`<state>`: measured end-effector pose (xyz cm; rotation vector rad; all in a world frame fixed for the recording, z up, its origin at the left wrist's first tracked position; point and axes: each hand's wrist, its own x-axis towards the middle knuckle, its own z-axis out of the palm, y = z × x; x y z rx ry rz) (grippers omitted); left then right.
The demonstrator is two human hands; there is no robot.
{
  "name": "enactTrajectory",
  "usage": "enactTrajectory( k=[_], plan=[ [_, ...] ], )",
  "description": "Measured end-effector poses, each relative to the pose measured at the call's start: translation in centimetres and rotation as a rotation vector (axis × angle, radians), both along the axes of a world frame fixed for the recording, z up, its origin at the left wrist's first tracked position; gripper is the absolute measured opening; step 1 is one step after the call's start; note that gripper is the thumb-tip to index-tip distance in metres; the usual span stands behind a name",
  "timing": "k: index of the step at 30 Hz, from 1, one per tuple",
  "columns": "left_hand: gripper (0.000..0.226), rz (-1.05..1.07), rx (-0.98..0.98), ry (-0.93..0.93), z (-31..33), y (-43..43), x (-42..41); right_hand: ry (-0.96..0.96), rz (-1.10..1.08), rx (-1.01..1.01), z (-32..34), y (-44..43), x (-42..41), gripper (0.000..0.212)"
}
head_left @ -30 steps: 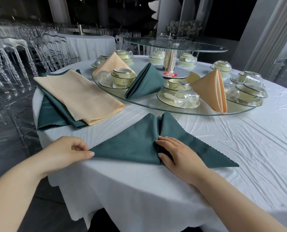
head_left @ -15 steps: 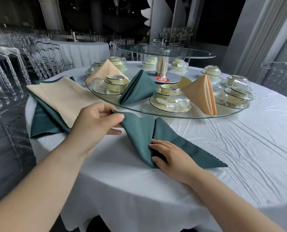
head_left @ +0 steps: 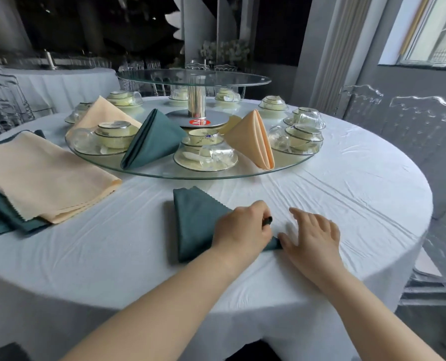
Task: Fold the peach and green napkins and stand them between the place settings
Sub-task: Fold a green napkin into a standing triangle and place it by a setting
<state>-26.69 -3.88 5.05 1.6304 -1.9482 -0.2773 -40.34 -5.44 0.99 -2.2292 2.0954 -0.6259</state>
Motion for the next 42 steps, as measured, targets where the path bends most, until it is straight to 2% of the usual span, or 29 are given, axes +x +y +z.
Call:
enactTrajectory(
  k=[2,8,15,20,22,25,27,28,31,33,34,36,40,42],
  plan=[
    [0.017,0.007,0.021,-0.076,-1.1,-0.3,-0.7,-0.050,-0.025,0.008,0.0,-0.2,-0.1,0.054],
    [0.019,-0.113,0.050,-0.071,-2.4,-0.1,0.1,-0.114,0.017,-0.038,-0.3,-0.2,-0.4,0.041],
    [0.030,-0.272,0.079,-0.131,-2.6,0.0,1.0,-0.529,0.066,-0.219,1.5,-0.1,0.3,0.027],
    [0.041,-0.382,0.097,-0.169,-2.9,0.0,1.5,-0.773,0.297,-0.138,3.0,-0.6,4.4,0.034],
    [0.045,-0.421,0.111,-0.108,-3.1,0.0,2.0,-0.867,0.305,-0.054,2.4,-0.8,5.1,0.037],
    [0.043,-0.446,0.142,0.168,-3.0,0.3,2.6,-0.911,0.251,0.063,0.9,-1.1,5.0,0.037],
    [0.040,-0.341,0.135,0.238,-2.8,0.4,3.5,-0.876,0.232,0.100,0.6,-1.2,4.8,0.038],
    [0.039,-0.289,0.104,0.186,-2.9,0.4,4.1,-0.811,0.238,0.114,0.5,-1.2,4.7,0.038],
    [0.047,-0.220,0.100,-0.156,-3.4,0.2,5.6,-0.438,0.291,0.129,0.1,-1.1,4.8,0.042],
    [0.055,-0.216,0.212,-0.365,-3.2,0.0,6.4,-0.147,0.307,0.130,-0.1,-1.0,5.1,0.064],
    [0.059,-0.222,0.255,-0.432,-3.0,-0.2,6.8,-0.064,0.303,0.142,-0.2,-1.1,5.2,0.075],
    [0.069,-0.234,0.309,-0.503,-2.8,-0.7,7.5,0.014,0.285,0.175,-0.1,-1.3,5.3,0.077],
    [0.084,-0.203,0.405,-0.472,-2.7,-1.6,8.4,0.060,0.296,0.207,-0.1,-1.3,5.2,0.076],
    [0.087,-0.165,0.407,-0.450,-3.0,-1.8,8.6,0.060,0.298,0.207,0.0,-1.2,5.2,0.064]
  ],
)
